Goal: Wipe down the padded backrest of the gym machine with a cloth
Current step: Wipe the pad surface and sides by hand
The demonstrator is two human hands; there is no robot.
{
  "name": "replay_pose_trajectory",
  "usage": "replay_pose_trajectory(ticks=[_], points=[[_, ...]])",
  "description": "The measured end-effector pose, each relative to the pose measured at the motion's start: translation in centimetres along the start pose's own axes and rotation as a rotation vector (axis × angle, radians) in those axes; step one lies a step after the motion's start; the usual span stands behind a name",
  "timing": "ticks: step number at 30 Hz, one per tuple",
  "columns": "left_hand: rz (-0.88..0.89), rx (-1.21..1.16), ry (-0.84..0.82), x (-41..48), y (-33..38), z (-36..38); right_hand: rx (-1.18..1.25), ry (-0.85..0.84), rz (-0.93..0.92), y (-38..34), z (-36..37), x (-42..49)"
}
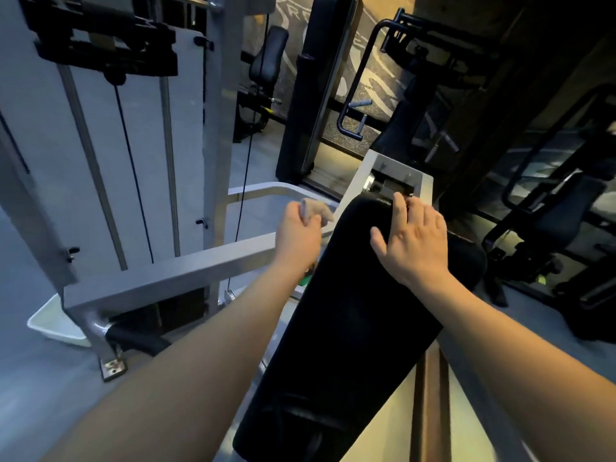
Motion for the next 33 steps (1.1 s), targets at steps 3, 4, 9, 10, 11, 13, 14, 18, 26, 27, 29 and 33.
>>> replay_pose_trajectory(ticks=[3, 4, 9, 10, 11, 13, 14, 18, 26, 27, 29, 33], points=[[0.166, 0.327, -0.068, -0.2, 1.5, 3.8, -0.064, 0.089, 0.003, -0.1, 1.0, 0.3], [0.193, 0.351, -0.093, -0.3, 1.1, 4.3, -0.073, 0.116, 0.009, -0.2, 1.2, 0.4], [0.202, 0.177, -0.009, 0.6, 0.6, 4.6, -0.068, 0.215, 0.018, 0.0, 1.8, 0.3], [0.207, 0.181, 0.03, 1.3, 1.9, 5.2, -0.068, 0.209, 0.017, 0.1, 1.9, 0.3], [0.225, 0.224, 0.033, 1.9, 3.3, 6.0, -0.072, 0.204, 0.014, 0.2, 2.0, 0.4], [0.341, 0.337, -0.01, 3.1, 5.5, 7.3, -0.078, 0.214, 0.009, 0.3, 2.3, 0.4], [0.403, 0.382, -0.054, 3.8, 5.9, 7.7, -0.082, 0.229, 0.006, 0.4, 2.4, 0.4], [0.483, 0.338, -0.282, 4.7, 4.8, 7.1, -0.08, 0.241, 0.001, 0.4, 2.5, 0.3], [0.289, 0.542, -0.236, 5.7, 6.3, 6.4, -0.074, 0.281, -0.002, 0.5, 2.2, 0.2], [0.3, 0.606, -0.28, 6.0, 7.0, 7.2, -0.08, 0.282, -0.005, 0.4, 2.1, 0.2], [0.412, 0.708, -0.334, 5.7, 7.4, 8.3, -0.084, 0.294, -0.013, 0.4, 2.1, 0.2], [0.481, 0.544, -0.38, 3.5, 4.6, 6.8, -0.062, 0.307, -0.016, 0.5, 2.3, 0.0]])
Point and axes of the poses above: each hand's wrist, its own x-axis towards the middle knuckle, its own z-axis out of the palm, y = z × x, the point moved 3 cm from there along x, towards the middle knuckle, and after that the axes turned 15 degrees about -z, right-handed, at the moved point
